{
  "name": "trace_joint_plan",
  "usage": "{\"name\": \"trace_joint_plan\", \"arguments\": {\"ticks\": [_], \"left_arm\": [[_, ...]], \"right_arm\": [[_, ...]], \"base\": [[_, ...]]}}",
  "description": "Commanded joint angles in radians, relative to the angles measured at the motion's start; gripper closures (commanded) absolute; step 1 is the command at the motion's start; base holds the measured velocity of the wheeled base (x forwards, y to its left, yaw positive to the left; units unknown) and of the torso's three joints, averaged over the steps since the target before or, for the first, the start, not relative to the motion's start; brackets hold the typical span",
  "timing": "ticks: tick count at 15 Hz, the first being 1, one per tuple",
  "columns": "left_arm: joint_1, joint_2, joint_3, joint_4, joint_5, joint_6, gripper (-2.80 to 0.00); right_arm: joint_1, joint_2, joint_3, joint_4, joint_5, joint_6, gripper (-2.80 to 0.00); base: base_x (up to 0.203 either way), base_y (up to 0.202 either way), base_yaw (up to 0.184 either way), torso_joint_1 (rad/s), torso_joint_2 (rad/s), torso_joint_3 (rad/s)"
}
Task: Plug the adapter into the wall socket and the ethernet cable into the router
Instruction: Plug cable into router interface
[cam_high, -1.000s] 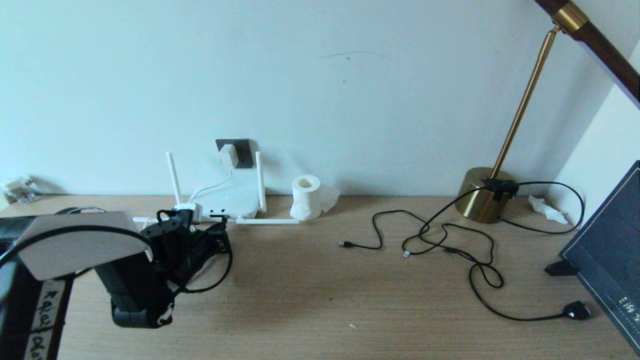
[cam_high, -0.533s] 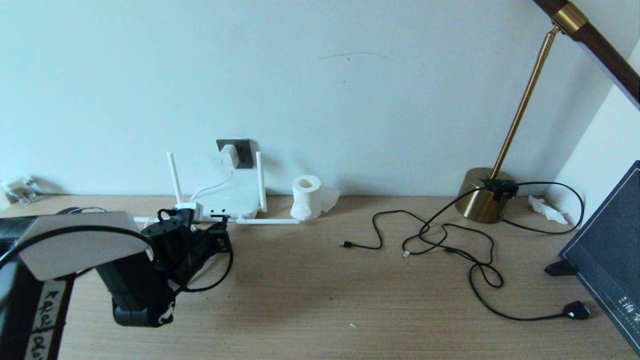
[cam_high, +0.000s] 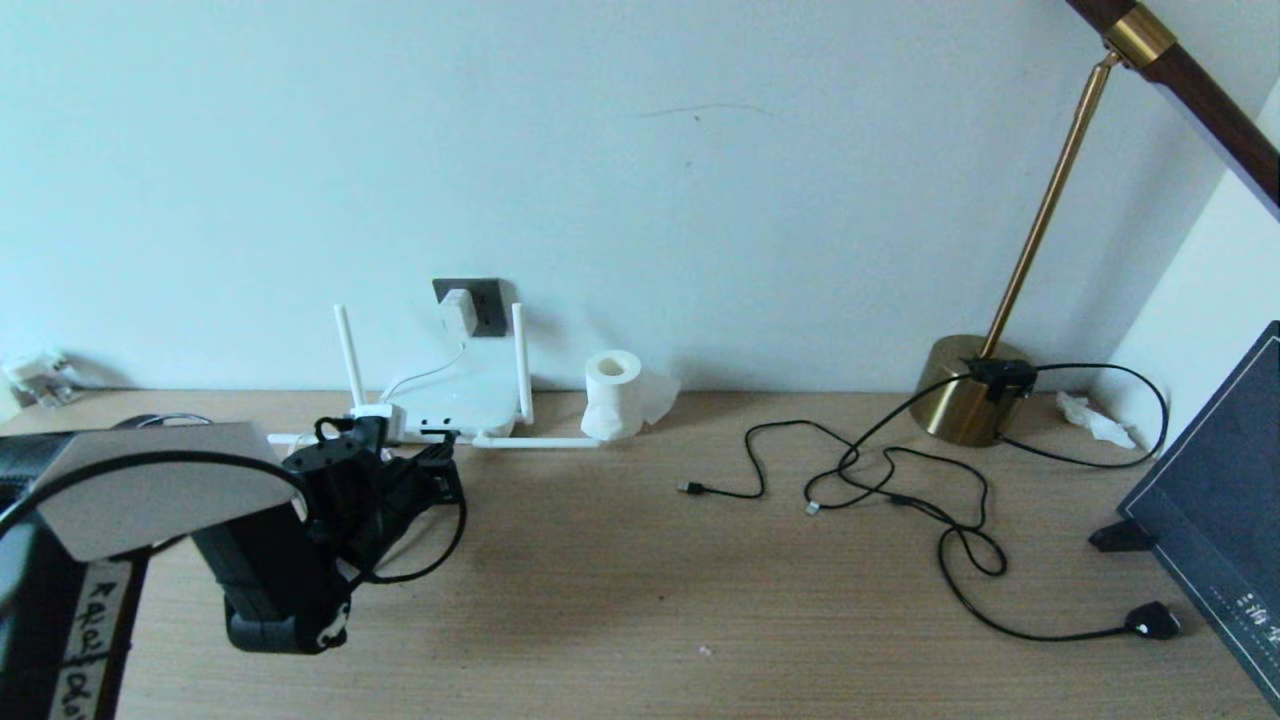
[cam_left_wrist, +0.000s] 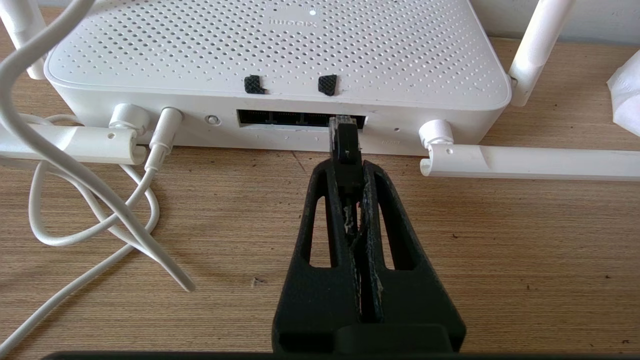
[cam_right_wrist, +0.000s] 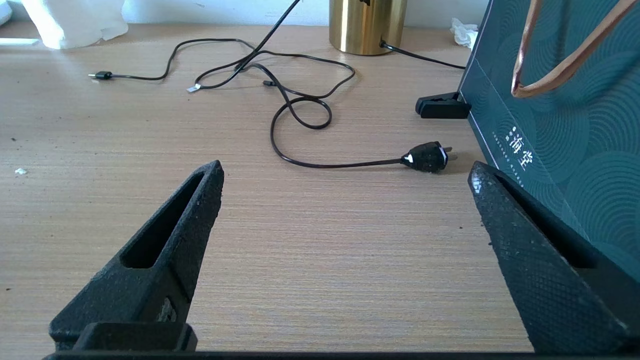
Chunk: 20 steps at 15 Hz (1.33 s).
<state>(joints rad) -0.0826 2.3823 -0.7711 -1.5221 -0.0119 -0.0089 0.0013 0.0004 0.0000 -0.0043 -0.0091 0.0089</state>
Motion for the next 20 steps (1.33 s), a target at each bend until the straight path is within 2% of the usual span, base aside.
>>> {"name": "trace_joint_plan", "arguments": {"ticks": [1, 20], "left_arm": [[-0.002, 0.001, 0.001, -0.008, 0.000, 0.000, 0.00], [-0.003, 0.003, 0.015, -0.008, 0.001, -0.002, 0.00]], "right_arm": [[0.000, 0.001, 0.002, -0.001, 0.000, 0.000, -2.80], [0.000, 0.001, 0.000, -0.002, 0.000, 0.000, -2.80]], "base": [[0.000, 0.000, 0.000, 0.000, 0.00, 0.000], [0.000, 0.000, 0.000, 0.000, 0.00, 0.000]]}}
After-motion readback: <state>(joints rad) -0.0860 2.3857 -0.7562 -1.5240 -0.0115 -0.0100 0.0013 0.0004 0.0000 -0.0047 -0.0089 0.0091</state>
